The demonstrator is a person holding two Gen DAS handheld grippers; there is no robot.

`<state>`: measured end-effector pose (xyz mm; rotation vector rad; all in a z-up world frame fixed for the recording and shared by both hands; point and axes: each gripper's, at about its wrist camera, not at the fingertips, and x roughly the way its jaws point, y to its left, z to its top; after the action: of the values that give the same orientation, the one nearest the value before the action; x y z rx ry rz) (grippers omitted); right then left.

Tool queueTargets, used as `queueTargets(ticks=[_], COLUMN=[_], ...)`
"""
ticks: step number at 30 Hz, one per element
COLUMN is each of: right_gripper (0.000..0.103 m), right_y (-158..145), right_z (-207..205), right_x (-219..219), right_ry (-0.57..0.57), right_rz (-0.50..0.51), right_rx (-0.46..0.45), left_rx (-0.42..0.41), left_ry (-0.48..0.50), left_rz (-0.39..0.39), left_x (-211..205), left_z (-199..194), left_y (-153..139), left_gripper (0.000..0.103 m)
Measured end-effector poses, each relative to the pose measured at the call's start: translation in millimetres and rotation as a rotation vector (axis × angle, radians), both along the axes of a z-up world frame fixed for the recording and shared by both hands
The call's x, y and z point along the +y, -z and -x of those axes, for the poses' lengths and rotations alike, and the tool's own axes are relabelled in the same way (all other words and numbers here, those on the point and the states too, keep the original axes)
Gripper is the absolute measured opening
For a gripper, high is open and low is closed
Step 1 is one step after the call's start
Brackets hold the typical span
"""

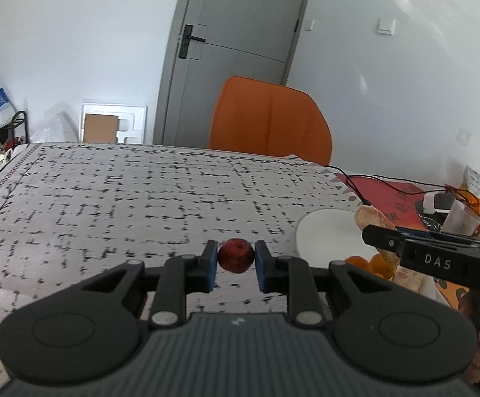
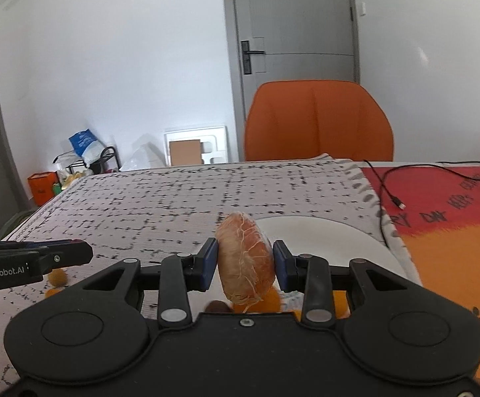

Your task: Organize fruits

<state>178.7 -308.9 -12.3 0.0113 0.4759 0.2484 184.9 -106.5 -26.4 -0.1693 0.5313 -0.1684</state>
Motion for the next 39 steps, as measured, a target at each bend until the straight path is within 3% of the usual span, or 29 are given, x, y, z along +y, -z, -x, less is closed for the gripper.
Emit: queueTargets(ticks=[12,14,16,17,28,31,39], right_gripper=[0.034,0.037,0.058,0.062,0.065,0.068,0.073], right_y=[9.5,10.5,10.7,9.8,9.7,13.7,18.8], right_z=[-8.7,-11.5,-11.5,-9.8,13.6,17.6,27.8], right_x=[-33.9,-38.1,-43.0,-45.8,-63.2,-60.4,-51.5], right_ry=[0.074,0.087,0.108,0.125,0.145,0.14,0.116], right_rz=[-0.023,-0.032,-0.035,-0.037,-0.071,-0.07,-0.085], right_rx=[0.011,0.008,-0.006,-0.018,-0.014,-0.003,0.014], left_rx=[-0.001,0.001,0.003,0.004,0.008,0.006,0.022], left_ry=[0.059,0.065,0.071,0.074,0.121,0.121,0.087], left_rz=[-0.02,-0.022,-0.023,-0.024,-0.03,-0.034,-0.037], left_x=[-35.9,-40.7,-44.1,-46.4,-68.6,-73.6,-58.7], left_z=[-16.8,-20.0,-22.5,-22.8,-32.7,-32.4,-23.9], left_y=[-2.7,-2.5,-1.8,-0.7,-0.2,-1.0,-1.0], left_gripper=[0.022,0.022,0.022,0.022,0.023,0.027,0.031])
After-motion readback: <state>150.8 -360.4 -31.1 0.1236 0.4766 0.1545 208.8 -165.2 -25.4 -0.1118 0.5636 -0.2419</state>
